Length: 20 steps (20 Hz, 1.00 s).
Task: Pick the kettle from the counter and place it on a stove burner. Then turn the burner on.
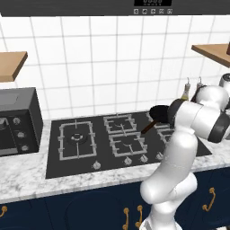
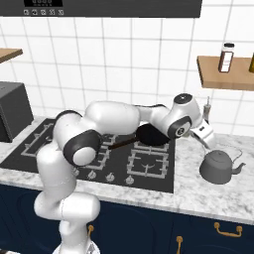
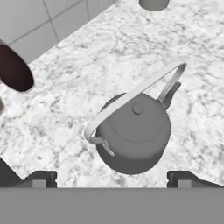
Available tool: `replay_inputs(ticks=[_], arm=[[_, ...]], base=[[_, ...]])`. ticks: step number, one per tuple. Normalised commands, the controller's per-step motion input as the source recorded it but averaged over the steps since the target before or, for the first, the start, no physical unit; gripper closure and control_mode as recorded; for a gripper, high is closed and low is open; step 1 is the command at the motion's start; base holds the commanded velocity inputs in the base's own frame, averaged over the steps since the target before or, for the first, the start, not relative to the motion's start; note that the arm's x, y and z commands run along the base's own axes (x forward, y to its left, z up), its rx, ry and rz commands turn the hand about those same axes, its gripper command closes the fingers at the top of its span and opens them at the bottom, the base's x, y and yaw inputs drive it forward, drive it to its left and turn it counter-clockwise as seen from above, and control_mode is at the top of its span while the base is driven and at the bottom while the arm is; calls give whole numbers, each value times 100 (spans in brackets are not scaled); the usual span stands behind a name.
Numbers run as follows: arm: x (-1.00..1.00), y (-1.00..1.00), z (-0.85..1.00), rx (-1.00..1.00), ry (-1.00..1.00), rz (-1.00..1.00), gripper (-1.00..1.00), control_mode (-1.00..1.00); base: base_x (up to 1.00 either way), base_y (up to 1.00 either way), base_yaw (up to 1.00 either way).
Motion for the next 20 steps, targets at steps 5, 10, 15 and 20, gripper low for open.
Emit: replay_inputs(ticks=[5, 10, 15, 20], arm=[[46, -21, -14, 0, 3, -2, -100, -100], [33, -27, -35, -5, 13, -2, -100, -100], [40, -19, -24, -1, 6, 0, 100, -100], [32, -10, -5, 0, 0, 0, 100, -100]], base=[[0, 0, 0], [0, 0, 0], [0, 0, 0], [0, 0, 0]])
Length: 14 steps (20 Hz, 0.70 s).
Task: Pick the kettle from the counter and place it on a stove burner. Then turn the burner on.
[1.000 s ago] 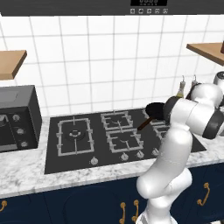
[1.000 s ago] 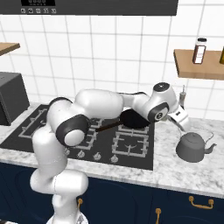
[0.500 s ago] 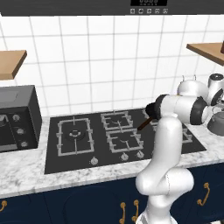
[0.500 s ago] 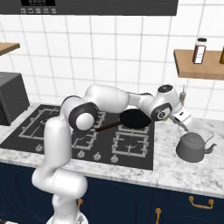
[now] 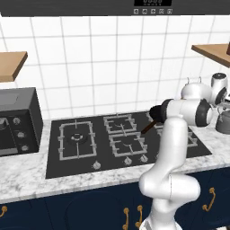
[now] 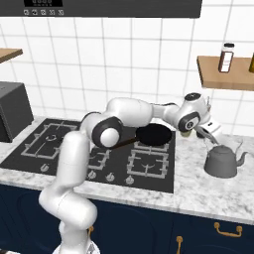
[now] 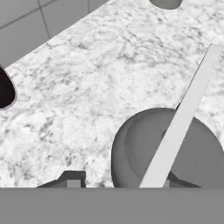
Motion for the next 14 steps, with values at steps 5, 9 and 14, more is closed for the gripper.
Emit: replay_inputs(ticks=[5, 9, 14], arm=[[1, 0, 0, 0, 0, 0, 100, -100], [-62, 17, 9, 0, -10, -9, 100, -100], [-97, 78, 16, -1, -18, -16, 100, -100]], base=[[0, 0, 0], [0, 0, 0], [0, 0, 0]])
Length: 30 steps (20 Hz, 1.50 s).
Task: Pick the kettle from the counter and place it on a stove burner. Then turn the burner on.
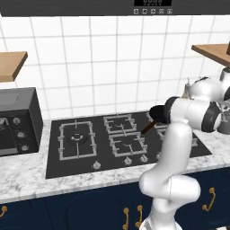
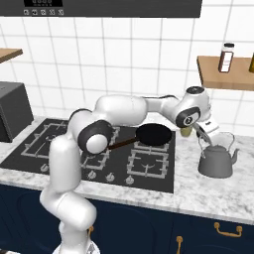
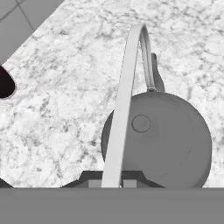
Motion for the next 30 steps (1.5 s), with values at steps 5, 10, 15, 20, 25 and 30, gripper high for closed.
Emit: replay_inputs(ticks=[5, 10, 15, 20, 25, 30], arm=[[-68, 100, 48, -8, -29, -5, 100, -100], [-12, 100, 64, -5, -27, 1, 100, -100], [0, 100, 78, 0, -6, 8, 100, -100], [0, 100, 96, 0, -1, 8, 100, -100], [2, 100, 64, 0, -1, 7, 100, -100], [5, 100, 15, 10, 0, 21, 100, -100]], base=[[0, 0, 0], [0, 0, 0], [0, 0, 0], [0, 0, 0], [0, 0, 0], [0, 0, 0]])
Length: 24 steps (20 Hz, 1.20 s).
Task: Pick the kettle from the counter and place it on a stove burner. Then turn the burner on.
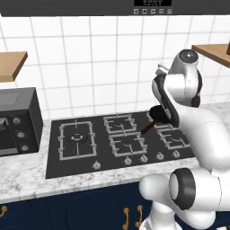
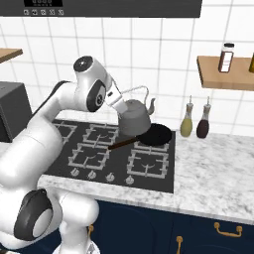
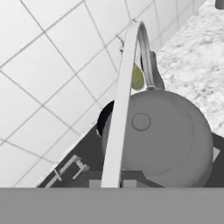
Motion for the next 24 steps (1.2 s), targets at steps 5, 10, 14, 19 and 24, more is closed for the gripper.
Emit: replay_inputs(ticks=[5, 10, 14, 19, 24], arm=[[1, 100, -2, 23, 9, 52, 100, -100], [11, 100, -32, 16, 1, 47, 100, -100], [19, 100, -60, -11, -3, 25, 100, -100], [9, 100, -75, -8, -30, 11, 100, -100], [20, 100, -70, 4, -19, 11, 100, -100]], base=[[0, 0, 0], [0, 0, 0], [0, 0, 0], [0, 0, 0], [0, 0, 0]])
